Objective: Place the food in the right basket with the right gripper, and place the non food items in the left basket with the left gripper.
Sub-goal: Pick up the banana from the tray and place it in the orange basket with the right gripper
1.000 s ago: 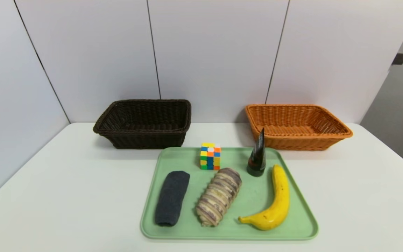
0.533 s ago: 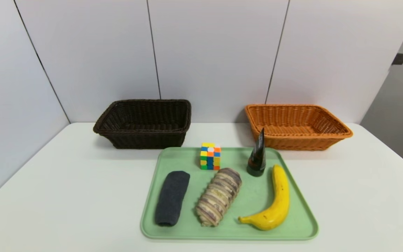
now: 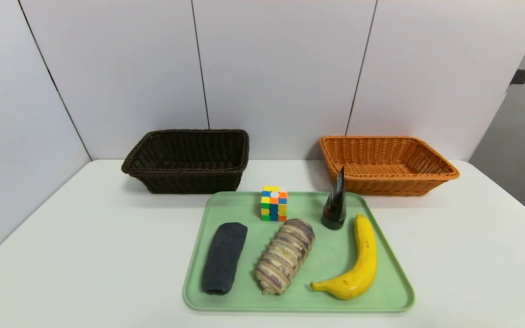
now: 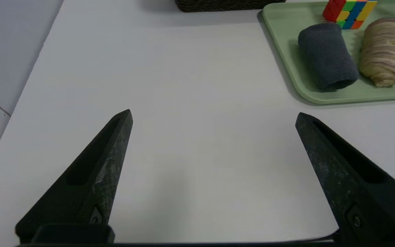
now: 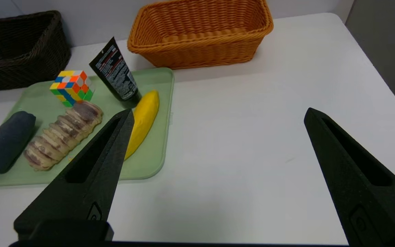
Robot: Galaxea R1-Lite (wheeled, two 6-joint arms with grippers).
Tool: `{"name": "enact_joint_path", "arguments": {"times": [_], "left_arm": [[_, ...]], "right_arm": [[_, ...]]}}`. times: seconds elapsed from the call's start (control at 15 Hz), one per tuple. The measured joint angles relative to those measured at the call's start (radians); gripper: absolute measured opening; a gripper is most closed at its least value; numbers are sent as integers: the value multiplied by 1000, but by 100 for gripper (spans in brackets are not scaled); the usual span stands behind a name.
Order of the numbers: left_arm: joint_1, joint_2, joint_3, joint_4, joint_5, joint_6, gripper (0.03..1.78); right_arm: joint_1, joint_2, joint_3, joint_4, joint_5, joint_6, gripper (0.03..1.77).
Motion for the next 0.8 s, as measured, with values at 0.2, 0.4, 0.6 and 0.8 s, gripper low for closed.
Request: {"name": "enact_joint_path", "arguments": {"times": [0.2, 0.4, 0.6, 0.8], "left_arm": [[0, 219, -139, 9, -27, -19, 169], [0, 413, -251, 8, -34, -34, 169], [0, 562, -347, 14, -14, -38, 169], [0, 662, -402, 5, 102, -37, 169]], "right_arm": [[29, 266, -206, 79, -3, 69, 171], [164, 523, -457, 238, -6, 222, 171], [363, 751, -696, 433, 7, 443, 171], [504, 938, -827, 584, 68, 579, 171]]}}
